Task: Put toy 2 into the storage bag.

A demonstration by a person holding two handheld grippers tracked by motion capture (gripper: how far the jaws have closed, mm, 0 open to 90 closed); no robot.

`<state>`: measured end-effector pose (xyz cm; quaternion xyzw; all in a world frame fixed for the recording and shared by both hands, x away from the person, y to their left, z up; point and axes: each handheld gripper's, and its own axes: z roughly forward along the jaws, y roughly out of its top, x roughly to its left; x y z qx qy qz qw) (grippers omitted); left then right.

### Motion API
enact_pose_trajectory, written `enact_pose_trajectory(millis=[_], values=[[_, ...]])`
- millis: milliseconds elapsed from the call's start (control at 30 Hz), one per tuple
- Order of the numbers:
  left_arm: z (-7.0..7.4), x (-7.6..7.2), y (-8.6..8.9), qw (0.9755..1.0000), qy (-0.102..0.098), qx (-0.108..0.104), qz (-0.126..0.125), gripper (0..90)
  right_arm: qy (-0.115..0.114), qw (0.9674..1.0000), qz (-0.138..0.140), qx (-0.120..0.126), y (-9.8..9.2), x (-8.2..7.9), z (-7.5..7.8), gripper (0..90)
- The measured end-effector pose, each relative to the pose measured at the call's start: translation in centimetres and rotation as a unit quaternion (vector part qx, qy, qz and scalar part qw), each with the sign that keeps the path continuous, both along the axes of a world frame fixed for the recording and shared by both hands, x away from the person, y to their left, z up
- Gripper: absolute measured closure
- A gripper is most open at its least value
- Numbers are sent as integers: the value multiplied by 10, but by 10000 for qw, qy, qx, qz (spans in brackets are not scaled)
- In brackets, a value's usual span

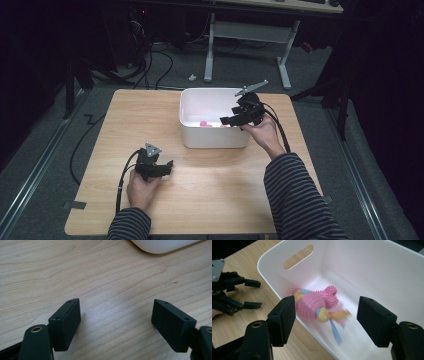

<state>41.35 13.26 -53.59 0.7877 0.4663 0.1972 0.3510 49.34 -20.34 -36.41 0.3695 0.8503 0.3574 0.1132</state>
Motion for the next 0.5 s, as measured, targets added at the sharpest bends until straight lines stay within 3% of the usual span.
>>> enact_pose_trajectory(millis=[500], values=[[0, 0, 0, 10000, -3, 5, 0, 236, -242, 9977, -516, 368, -49, -31, 11, 351]])
